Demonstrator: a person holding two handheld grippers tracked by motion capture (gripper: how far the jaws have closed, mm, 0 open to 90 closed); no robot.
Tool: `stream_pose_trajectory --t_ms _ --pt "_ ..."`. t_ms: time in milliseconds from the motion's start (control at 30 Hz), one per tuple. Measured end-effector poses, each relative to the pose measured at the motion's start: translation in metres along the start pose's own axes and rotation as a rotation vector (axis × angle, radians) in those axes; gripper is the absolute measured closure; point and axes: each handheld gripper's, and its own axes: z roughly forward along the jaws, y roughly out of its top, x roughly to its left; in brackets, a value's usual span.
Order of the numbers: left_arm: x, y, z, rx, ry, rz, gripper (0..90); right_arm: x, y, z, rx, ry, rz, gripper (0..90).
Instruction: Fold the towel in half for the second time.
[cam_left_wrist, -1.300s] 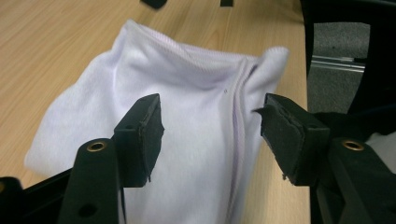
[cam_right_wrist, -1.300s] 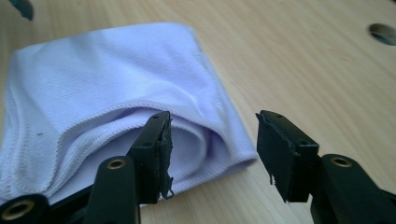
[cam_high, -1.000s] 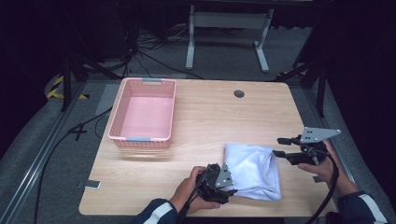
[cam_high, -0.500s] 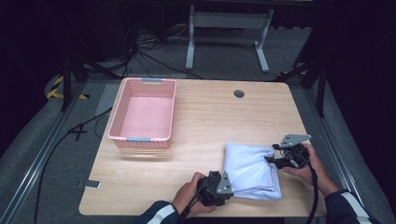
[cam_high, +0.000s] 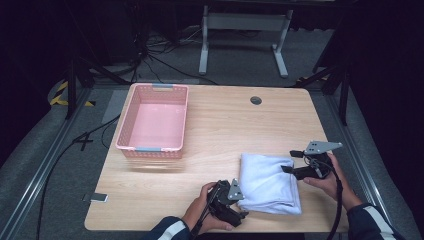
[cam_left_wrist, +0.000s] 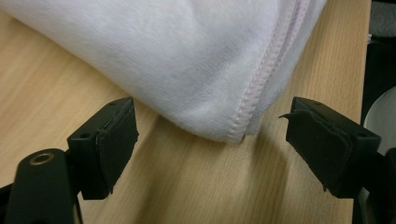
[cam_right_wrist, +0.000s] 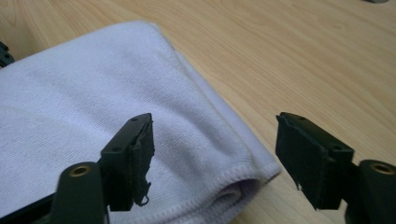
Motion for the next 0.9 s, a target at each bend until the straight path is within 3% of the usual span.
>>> stream_pose_trajectory --t_ms 67,100,367,433,500,667,767,900 --pt "0.001 0.001 0.005 -0.007 0.003 -0.003 16.7 -0.003 -0.002 0.011 0.037 0.002 0.002 23.4" --pt "0.002 0.002 0.006 -0.006 0.007 -0.002 16.1 -0.006 -0.004 0.017 0.069 -0.006 -0.001 18.3" --pt "0.005 0.005 0.012 -0.025 0.039 -0.007 15.1 -0.011 -0.008 0.032 0.096 0.047 0.048 15.8" --pt "0.006 0.006 0.012 -0.026 0.038 -0.01 15.5 -0.012 -0.009 0.033 0.096 0.072 0.051 19.1" --pt "0.008 0.007 0.012 -0.034 0.03 -0.004 20.3 -0.014 -0.011 0.035 0.097 0.096 0.092 22.0" --pt "0.012 0.008 0.01 -0.04 0.022 0.007 37.3 -0.013 -0.011 0.033 0.085 0.173 0.089 45.1" --pt "0.014 0.01 0.009 -0.036 0.019 0.014 46.5 -0.014 -0.012 0.033 0.083 0.204 0.106 53.6" --pt "0.017 0.01 0.008 -0.035 0.022 0.017 58.3 -0.01 -0.011 0.033 0.075 0.2 0.091 61.3"
